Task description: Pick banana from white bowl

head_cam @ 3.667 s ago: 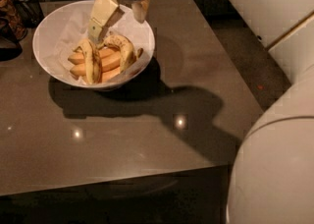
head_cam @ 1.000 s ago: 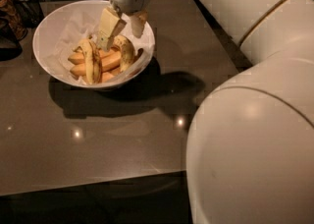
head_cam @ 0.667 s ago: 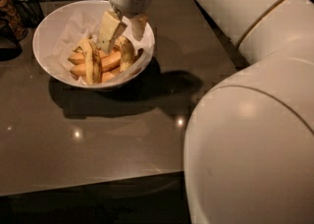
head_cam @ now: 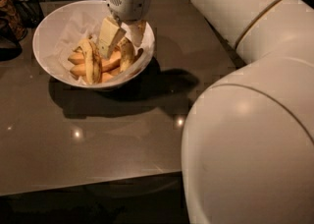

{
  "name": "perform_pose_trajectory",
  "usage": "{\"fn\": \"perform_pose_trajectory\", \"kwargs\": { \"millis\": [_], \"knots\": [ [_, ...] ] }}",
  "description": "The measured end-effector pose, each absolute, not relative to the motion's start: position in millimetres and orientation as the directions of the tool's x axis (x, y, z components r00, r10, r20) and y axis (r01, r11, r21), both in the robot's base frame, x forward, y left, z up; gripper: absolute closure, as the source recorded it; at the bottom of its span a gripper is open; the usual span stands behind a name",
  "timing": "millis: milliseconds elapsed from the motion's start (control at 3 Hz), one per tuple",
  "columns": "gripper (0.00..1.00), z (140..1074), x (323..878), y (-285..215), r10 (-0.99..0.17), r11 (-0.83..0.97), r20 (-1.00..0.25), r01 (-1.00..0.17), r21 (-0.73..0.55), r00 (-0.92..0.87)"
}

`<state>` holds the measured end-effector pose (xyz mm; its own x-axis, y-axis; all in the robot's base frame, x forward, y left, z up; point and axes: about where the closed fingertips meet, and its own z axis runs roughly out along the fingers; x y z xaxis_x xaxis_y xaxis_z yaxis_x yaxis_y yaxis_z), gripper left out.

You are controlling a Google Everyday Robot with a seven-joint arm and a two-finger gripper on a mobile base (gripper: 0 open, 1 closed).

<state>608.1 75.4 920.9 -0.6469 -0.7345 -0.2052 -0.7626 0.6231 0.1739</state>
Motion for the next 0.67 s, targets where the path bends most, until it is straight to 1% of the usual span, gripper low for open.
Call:
{"fn": "perform_pose_trajectory", "kwargs": {
  "millis": [333,667],
  "knots": [
    [0.47,915.9,608.0,76.3,-0.736,0.622,-0.196,-0.761,0.184,-0.648],
    [0.67,917.9,606.0,75.8,-0.735,0.628,-0.204,-0.763,0.153,-0.647]
  ]
}}
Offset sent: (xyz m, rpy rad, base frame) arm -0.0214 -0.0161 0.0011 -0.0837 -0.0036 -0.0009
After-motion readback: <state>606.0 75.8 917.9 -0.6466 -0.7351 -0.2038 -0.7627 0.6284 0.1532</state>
